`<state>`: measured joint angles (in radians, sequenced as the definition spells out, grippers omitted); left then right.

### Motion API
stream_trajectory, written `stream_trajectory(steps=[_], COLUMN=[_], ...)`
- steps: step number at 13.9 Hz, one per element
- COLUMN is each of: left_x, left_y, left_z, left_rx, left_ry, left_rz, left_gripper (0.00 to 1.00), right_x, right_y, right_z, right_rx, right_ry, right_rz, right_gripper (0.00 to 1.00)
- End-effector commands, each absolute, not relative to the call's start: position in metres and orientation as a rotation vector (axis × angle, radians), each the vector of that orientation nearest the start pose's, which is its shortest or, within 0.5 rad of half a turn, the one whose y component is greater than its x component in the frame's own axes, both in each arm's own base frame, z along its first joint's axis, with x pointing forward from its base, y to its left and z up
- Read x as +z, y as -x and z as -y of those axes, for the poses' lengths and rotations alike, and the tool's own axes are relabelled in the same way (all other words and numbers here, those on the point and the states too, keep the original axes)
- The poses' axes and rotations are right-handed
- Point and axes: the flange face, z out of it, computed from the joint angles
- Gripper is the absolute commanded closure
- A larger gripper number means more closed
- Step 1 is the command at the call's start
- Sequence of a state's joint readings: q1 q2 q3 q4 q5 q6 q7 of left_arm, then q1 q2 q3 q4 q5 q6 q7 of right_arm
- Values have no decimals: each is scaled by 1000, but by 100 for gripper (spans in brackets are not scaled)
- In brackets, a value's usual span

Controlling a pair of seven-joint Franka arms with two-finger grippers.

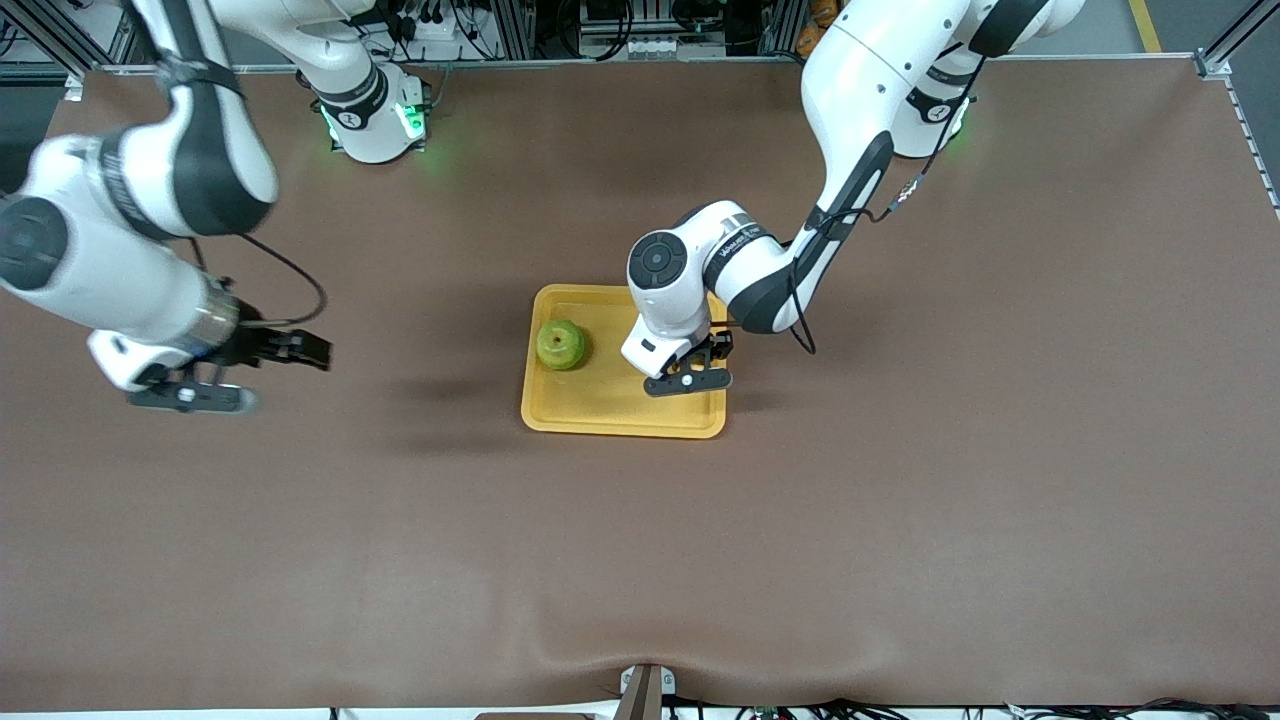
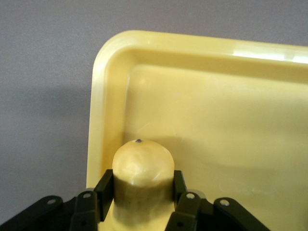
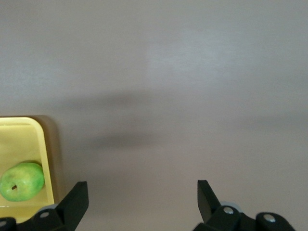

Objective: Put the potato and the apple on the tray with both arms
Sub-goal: 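Lower the potato onto the tray and open the left gripper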

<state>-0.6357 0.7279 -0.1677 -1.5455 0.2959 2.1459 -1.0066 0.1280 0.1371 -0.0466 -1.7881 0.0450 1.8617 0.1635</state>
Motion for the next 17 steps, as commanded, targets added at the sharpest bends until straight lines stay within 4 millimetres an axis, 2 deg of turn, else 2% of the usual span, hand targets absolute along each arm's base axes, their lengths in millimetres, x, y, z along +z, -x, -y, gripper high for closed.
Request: stream_trajectory(steps=[1,4,5,7,8,9,11,13,16,17], left_x=[215,214,214,213,212,212,212,218,239,252], left_y=[-505,-505,-504,-505,-505,-505,-504,-506,-513,-516], left_z=[481,480,481,479,478,478,479,478,476,473], left_rx=[-65,-63,-61,-59,-55,-56,-55,-61,-80,-93], left_ry=[2965,2964,2966,2962,2960,2960,2959,2960,2975,2979], left_rz=[67,77,79,85,88,87,82,89,115,132], left_gripper=[88,73,61,40,31,0,0,0,0,0], right_x=[517,547,563,587,593,594,607,618,641,647], right_y=[-567,-557,-557,-554,-551,-546,-529,-528,-531,-531], right_z=[-16,24,36,39,40,41,42,36,36,36], right_rx=[53,43,44,41,60,112,199,167,87,66], right_ry=[3087,3098,3100,3104,3104,3100,3089,3092,3086,3088], right_rz=[-177,-78,-37,-14,-17,-20,-40,-25,-11,-10], right_gripper=[0,0,0,0,0,0,0,0,0,0])
